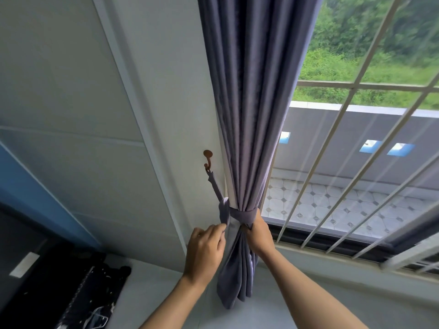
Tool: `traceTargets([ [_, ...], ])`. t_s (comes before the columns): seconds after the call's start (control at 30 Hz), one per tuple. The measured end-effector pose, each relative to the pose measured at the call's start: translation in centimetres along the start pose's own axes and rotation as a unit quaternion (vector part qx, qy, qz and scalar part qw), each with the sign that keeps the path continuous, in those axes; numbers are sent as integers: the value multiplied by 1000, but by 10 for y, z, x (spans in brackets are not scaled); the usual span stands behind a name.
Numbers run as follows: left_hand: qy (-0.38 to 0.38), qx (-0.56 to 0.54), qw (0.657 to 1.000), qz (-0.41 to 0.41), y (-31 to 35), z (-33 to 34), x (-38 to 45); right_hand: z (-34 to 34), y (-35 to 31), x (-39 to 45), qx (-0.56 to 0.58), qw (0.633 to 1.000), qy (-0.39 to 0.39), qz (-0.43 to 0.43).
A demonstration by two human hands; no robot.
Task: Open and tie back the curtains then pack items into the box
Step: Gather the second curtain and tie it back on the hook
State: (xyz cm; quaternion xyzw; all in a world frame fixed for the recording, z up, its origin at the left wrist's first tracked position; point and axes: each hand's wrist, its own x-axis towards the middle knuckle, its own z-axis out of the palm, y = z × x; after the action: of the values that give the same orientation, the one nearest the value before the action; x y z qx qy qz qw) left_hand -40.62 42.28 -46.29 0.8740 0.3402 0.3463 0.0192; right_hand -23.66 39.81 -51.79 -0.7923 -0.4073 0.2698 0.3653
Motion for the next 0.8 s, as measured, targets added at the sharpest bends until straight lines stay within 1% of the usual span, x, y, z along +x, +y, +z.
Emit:
traceTargets([
  [0.07, -23, 18, 1000, 3, 10, 3, -3, -4, -5, 1, 22, 999, -31, 2],
  [0.17, -94, 41, 995, -3, 21, 13, -9, -24, -10, 5, 66, 991, -118, 12],
  [0.23, -121, 50, 991, 0, 25, 21, -12, -44, -16, 3, 86, 986, -142, 17],
  [0.27, -127, 50, 991, 4, 27, 23, -11, -54, -22, -1, 102, 986, -133, 13],
  [0.3, -130, 46, 990, 3, 29, 24, -10, -61, -29, -6, 118, 988, -101, 1],
  [0.4, -131, 59, 989, 18, 37, 27, -6, -74, -48, -21, 115, 990, 67, -52],
  [0.47, -137, 75, 988, 15, 44, 27, -6, -71, -52, -29, 95, 987, 110, -65],
  [0.53, -139, 101, 985, 19, 49, 30, -10, -66, -49, -35, 72, 987, 128, -69],
  [0.6, -147, 94, 984, 29, 49, 38, -19, -62, -46, -39, 27, 988, 133, -76],
  [0.67, -172, 82, 981, 29, 47, 45, -26, -60, -42, -39, -18, 989, 107, -101],
  [0.73, -185, 25, 982, 0, 45, 46, -27, -59, -42, -37, -57, 989, 77, -115],
  [0.8, -216, -26, 976, -10, 51, 41, -21, -59, -44, -36, -94, 986, 65, -118],
])
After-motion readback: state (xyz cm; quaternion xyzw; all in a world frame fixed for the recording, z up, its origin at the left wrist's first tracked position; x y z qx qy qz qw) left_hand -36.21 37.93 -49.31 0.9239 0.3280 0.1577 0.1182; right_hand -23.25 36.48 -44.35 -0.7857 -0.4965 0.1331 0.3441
